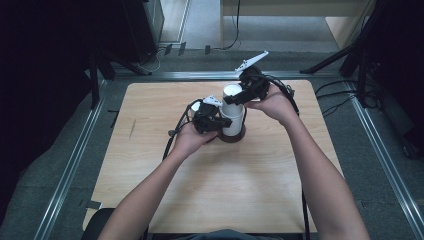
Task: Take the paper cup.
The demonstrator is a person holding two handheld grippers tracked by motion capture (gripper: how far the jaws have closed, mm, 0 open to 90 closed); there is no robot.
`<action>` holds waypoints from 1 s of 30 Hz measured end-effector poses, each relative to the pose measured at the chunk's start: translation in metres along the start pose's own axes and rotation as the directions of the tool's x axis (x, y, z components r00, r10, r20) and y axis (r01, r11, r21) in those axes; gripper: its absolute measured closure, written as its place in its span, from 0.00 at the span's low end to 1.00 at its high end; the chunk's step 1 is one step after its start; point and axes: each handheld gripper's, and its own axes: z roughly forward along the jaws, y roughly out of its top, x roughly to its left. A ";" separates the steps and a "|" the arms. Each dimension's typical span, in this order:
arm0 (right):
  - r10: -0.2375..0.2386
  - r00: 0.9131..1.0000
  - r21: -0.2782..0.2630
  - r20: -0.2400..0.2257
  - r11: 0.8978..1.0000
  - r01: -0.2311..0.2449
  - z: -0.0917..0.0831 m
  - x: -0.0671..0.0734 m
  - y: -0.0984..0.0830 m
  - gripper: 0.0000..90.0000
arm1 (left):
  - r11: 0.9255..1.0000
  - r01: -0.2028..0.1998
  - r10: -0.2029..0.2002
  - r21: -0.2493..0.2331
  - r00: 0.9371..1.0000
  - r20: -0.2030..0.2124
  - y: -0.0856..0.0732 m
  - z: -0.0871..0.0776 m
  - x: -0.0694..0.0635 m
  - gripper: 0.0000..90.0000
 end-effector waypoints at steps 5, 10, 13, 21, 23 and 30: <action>0.006 1.000 -0.005 -0.012 1.000 -0.006 -0.007 -0.001 0.005 0.36 | 1.000 -0.002 0.002 -0.004 1.000 0.001 0.000 0.000 0.000 0.94; 0.007 1.000 -0.009 -0.013 1.000 -0.007 -0.015 0.000 0.012 0.36 | 1.000 0.001 -0.001 -0.005 1.000 0.002 -0.001 0.000 0.000 0.94; 0.016 1.000 -0.007 -0.013 1.000 -0.016 -0.021 0.001 0.016 0.36 | 1.000 -0.008 0.008 -0.010 1.000 -0.002 -0.001 0.000 0.000 0.93; 0.016 1.000 -0.023 -0.007 1.000 -0.016 -0.038 0.004 0.029 0.36 | 1.000 -0.010 0.010 -0.013 1.000 0.001 -0.002 -0.001 0.002 0.92; 0.007 1.000 -0.027 -0.003 1.000 -0.007 -0.040 0.005 0.031 0.36 | 1.000 -0.011 0.011 -0.013 1.000 0.000 -0.002 -0.001 0.002 0.92; -0.012 1.000 -0.043 0.011 0.999 0.013 -0.063 0.010 0.040 0.36 | 1.000 -0.007 0.007 -0.012 1.000 0.006 -0.002 -0.001 0.002 0.91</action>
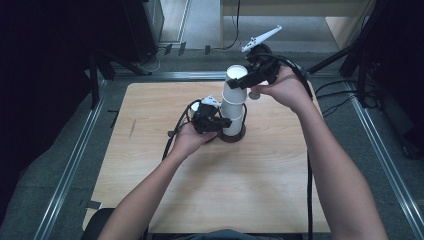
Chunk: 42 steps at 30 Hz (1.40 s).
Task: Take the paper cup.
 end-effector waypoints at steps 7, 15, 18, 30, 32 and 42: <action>-0.007 1.000 -0.007 -0.005 1.000 0.007 -0.016 0.001 -0.002 0.36 | 1.000 -0.002 0.002 -0.001 1.000 0.007 0.000 0.001 -0.001 0.89; -0.042 0.999 0.003 -0.034 0.999 0.042 -0.030 0.012 -0.014 0.36 | 1.000 -0.008 0.008 0.012 1.000 0.025 -0.001 0.001 -0.002 0.84; -0.053 0.997 0.007 -0.047 0.999 0.053 -0.033 0.014 -0.022 0.36 | 1.000 -0.013 0.012 0.025 0.999 0.030 -0.001 0.001 -0.002 0.82; -0.061 0.995 0.020 -0.083 0.998 0.063 -0.041 0.023 -0.056 0.37 | 0.999 -0.019 0.018 0.026 0.998 0.065 -0.001 -0.005 -0.005 0.74; -0.056 0.995 0.019 -0.087 0.998 0.058 -0.041 0.024 -0.059 0.37 | 0.999 -0.022 0.021 0.027 0.997 0.070 -0.001 -0.007 -0.005 0.73; -0.066 0.987 0.001 -0.146 0.998 0.067 -0.032 0.035 -0.089 0.36 | 0.999 -0.030 0.027 0.028 0.995 0.092 -0.011 -0.020 -0.008 0.64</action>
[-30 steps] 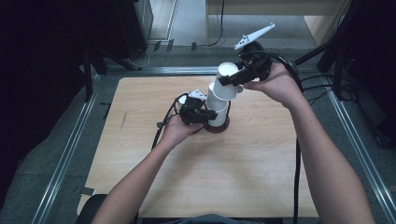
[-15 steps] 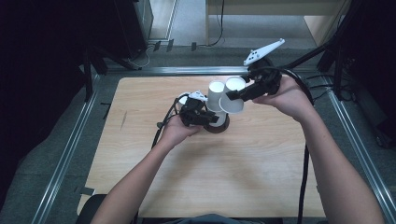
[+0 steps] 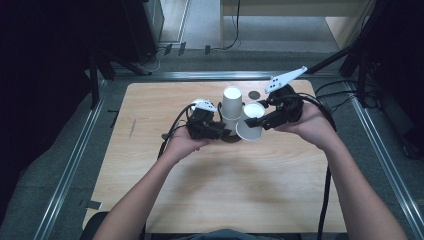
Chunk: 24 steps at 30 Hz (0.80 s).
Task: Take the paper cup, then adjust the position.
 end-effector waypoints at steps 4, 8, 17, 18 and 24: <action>-0.006 1.000 -0.004 -0.027 1.000 0.006 0.010 0.004 -0.011 0.36 | 1.000 -0.029 0.029 0.000 1.000 -0.002 -0.005 -0.007 -0.001 0.60; -0.023 0.998 -0.017 -0.055 1.000 0.022 0.019 0.008 -0.020 0.36 | 0.999 -0.038 0.038 -0.005 0.999 0.011 -0.011 -0.012 -0.003 0.56; -0.051 0.993 0.001 -0.111 0.999 0.051 0.044 0.020 -0.044 0.36 | 0.997 -0.080 0.080 -0.014 0.996 0.041 -0.027 -0.024 -0.010 0.46; -0.055 0.992 0.004 -0.117 0.998 0.056 0.049 0.021 -0.047 0.36 | 0.996 -0.089 0.089 -0.015 0.995 0.043 -0.029 -0.026 -0.011 0.44; -0.050 0.990 0.013 -0.128 0.999 0.052 0.058 0.023 -0.053 0.36 | 0.995 -0.103 0.103 0.003 0.991 0.089 -0.038 -0.030 -0.009 0.39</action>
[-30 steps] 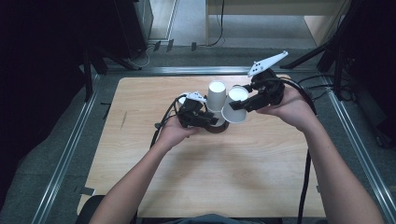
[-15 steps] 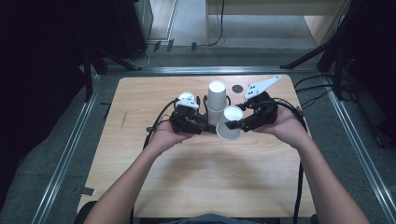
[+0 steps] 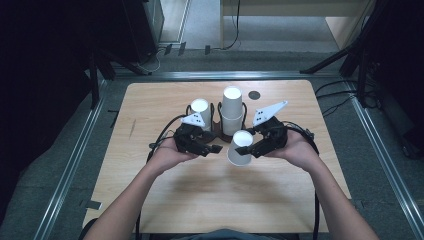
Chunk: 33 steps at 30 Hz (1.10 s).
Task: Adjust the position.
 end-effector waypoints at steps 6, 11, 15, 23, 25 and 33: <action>-0.012 1.000 0.028 -0.006 1.000 0.012 0.008 0.001 -0.002 0.36 | 0.999 0.022 -0.023 0.023 0.998 0.056 -0.008 0.001 0.004 0.29; 0.003 1.000 0.020 -0.022 1.000 -0.002 0.017 0.001 -0.006 0.36 | 0.999 0.030 -0.031 0.018 0.996 0.085 -0.011 0.001 0.006 0.19; 0.013 1.000 0.015 -0.025 1.000 -0.013 0.020 0.001 -0.008 0.36 | 1.000 0.024 -0.023 -0.004 0.993 0.113 -0.011 0.001 0.005 0.14; 0.018 0.999 -0.020 -0.034 1.000 -0.018 0.023 -0.001 -0.008 0.36 | 1.000 -0.002 0.000 0.013 0.989 0.146 -0.012 0.010 0.003 0.10; 0.015 0.999 -0.029 -0.038 0.999 -0.016 0.024 0.000 -0.007 0.36 | 1.000 -0.007 0.004 0.017 0.989 0.150 -0.012 0.012 0.002 0.10; 0.008 0.999 -0.066 -0.053 0.998 -0.012 0.028 0.003 -0.002 0.36 | 0.999 -0.029 0.026 0.017 0.988 0.152 -0.013 0.016 0.001 0.10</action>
